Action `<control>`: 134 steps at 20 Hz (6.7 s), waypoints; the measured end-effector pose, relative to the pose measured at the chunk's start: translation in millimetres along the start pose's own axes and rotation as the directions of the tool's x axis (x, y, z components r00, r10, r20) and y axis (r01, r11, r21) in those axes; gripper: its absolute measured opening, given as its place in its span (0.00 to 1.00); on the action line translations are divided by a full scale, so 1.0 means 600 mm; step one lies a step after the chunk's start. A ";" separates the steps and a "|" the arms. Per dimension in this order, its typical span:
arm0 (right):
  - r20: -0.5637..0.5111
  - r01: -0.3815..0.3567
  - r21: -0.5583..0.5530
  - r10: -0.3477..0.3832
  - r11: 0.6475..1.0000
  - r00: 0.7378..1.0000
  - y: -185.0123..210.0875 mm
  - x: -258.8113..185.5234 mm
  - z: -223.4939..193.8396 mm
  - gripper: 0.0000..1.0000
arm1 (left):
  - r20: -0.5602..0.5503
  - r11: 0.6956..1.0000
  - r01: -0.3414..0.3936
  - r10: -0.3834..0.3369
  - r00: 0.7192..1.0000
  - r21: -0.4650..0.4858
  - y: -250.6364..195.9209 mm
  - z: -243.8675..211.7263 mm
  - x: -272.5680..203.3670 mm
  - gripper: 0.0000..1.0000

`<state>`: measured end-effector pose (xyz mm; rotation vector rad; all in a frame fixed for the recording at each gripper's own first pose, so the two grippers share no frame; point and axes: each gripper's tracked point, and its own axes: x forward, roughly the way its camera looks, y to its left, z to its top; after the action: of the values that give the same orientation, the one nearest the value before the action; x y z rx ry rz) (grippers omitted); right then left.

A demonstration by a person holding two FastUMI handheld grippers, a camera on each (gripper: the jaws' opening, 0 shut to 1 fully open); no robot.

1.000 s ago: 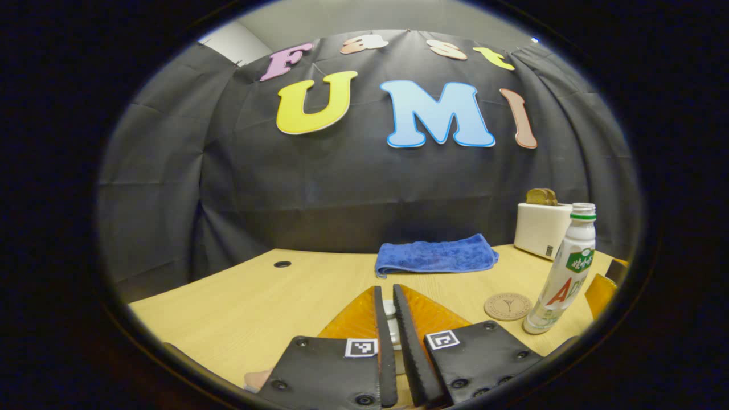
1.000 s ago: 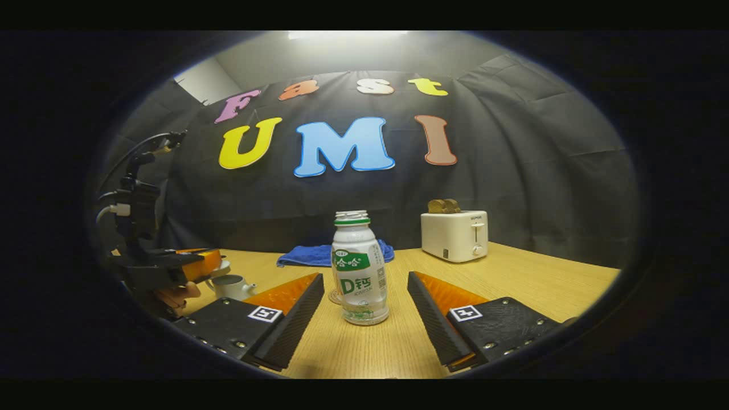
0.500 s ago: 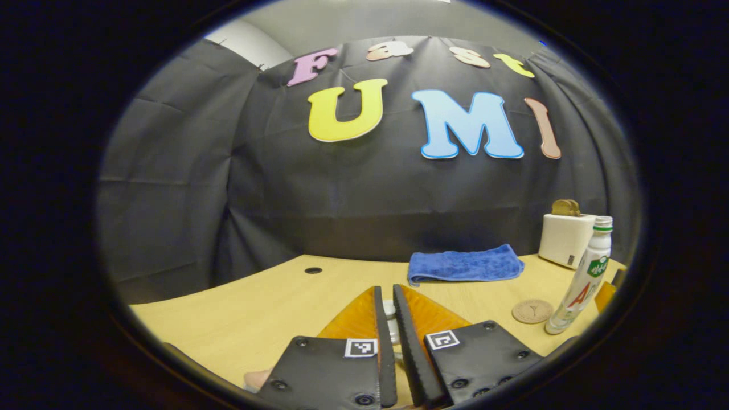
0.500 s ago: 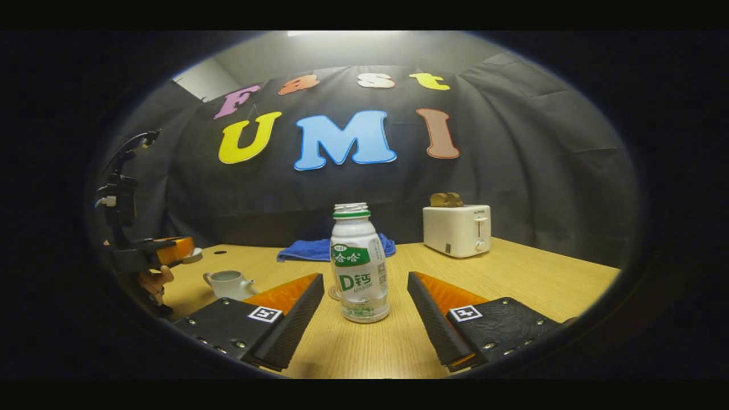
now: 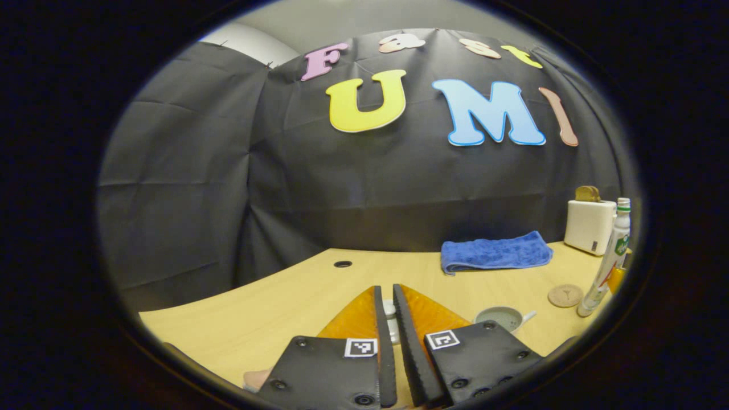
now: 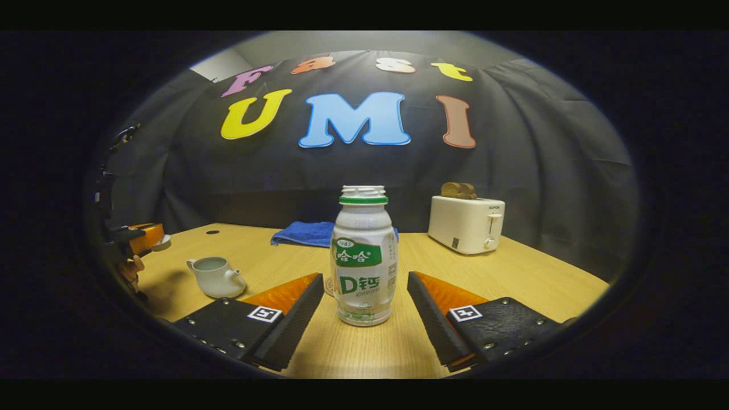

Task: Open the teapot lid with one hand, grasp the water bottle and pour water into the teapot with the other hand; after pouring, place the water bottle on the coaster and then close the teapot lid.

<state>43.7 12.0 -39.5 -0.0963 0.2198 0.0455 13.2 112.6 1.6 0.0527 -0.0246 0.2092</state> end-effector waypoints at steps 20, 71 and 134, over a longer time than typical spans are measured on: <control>-0.043 0.001 -0.069 -0.004 0.998 0.999 0.003 0.051 -0.001 0.80 | 0.009 0.999 -0.036 0.036 0.999 0.008 0.023 0.000 0.001 0.18; 0.161 0.176 -0.974 0.115 -0.140 0.980 0.161 0.114 0.112 0.78 | 0.041 0.991 -0.117 0.120 0.992 -0.068 0.113 0.025 -0.004 0.64; 0.118 0.168 -0.956 0.212 -0.241 0.970 0.171 0.130 0.144 0.78 | 0.042 0.989 -0.122 0.126 0.991 -0.088 0.126 0.022 -0.001 0.64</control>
<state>132.7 125.6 18.0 -1.8883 -0.1652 0.2897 -3.4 185.5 18.4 -0.0289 -0.0843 0.3311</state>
